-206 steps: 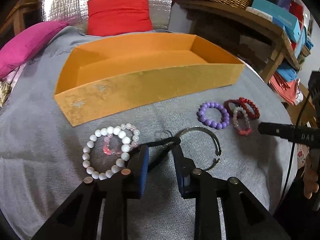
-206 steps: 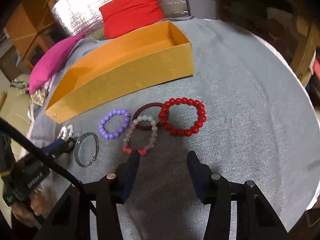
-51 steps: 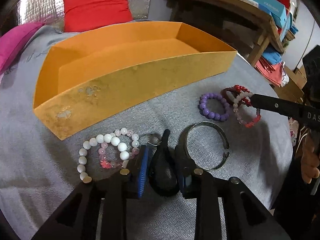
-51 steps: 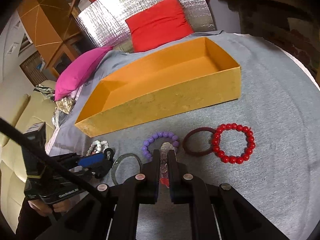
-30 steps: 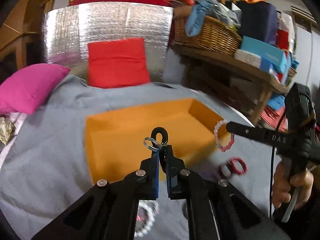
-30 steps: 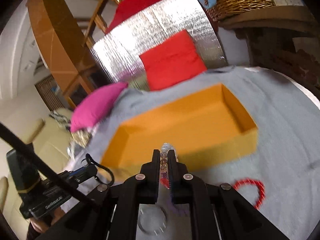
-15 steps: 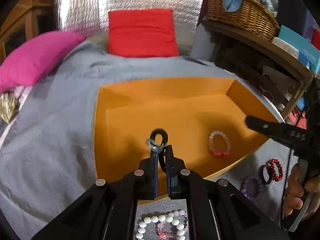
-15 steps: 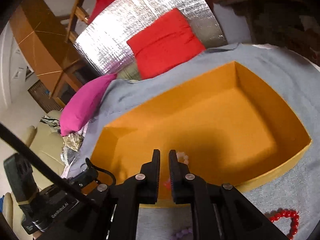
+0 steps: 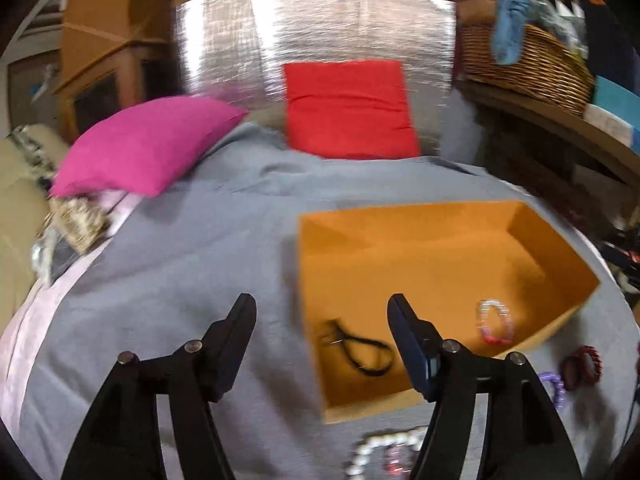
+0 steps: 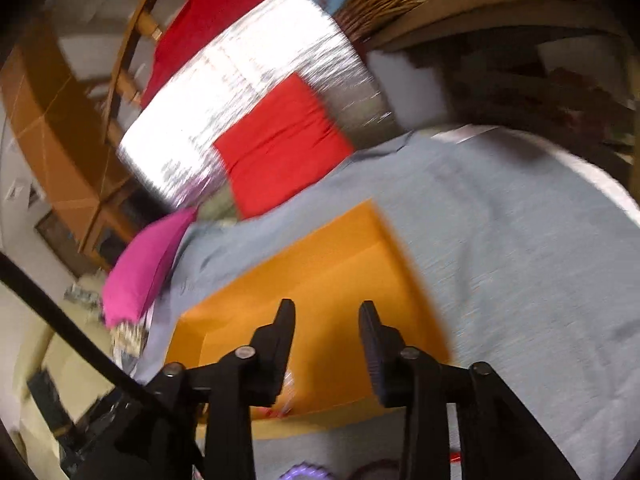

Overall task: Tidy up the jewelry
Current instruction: 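Open left tool dropping hair tie while right tool releases bracelet into box, then grasp white bead bracelet with left tool while right tool grasps red bead bracelet, then carry white bracelet in left tool while right tool carries red bracelet into box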

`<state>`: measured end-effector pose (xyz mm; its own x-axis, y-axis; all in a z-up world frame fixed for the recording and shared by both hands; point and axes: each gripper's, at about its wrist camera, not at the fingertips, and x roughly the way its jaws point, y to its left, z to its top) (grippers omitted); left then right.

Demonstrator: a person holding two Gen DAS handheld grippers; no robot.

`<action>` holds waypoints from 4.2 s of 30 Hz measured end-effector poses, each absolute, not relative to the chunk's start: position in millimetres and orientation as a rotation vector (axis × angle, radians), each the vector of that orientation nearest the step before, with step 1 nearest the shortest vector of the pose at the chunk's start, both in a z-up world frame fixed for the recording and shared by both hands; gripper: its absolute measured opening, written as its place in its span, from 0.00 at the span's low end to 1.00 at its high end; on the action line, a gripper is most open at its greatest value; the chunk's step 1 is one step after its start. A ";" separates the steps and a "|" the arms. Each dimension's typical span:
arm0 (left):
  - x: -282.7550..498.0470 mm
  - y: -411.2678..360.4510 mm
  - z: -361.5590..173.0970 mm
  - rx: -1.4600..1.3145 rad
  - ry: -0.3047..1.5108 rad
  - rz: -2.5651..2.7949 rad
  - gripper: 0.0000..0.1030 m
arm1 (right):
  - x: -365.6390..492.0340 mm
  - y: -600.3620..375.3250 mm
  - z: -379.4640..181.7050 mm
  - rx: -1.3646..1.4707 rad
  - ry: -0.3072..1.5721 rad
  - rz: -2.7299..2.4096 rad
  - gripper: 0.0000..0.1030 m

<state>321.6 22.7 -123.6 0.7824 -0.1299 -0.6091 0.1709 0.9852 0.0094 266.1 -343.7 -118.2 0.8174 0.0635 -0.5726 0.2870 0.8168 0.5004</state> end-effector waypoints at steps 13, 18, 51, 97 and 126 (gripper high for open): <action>330.0 37.2 -156.7 0.114 0.779 -0.091 0.67 | 270.5 -373.4 -153.0 0.791 0.682 -0.125 0.49; 329.4 42.0 -158.7 0.115 0.778 -0.076 0.67 | 262.3 -364.1 -155.1 0.763 0.685 -0.123 0.49; 244.8 28.1 -193.7 0.155 0.918 -0.368 0.67 | 191.7 -334.2 -187.3 0.411 1.019 -0.256 0.41; 252.9 55.0 -158.1 -0.106 0.792 -0.528 0.09 | 185.7 -289.3 -139.8 0.423 0.785 -0.058 0.10; 328.1 -31.3 -87.1 -0.112 0.642 -0.620 0.09 | 268.4 -264.3 -112.5 0.519 0.637 0.099 0.10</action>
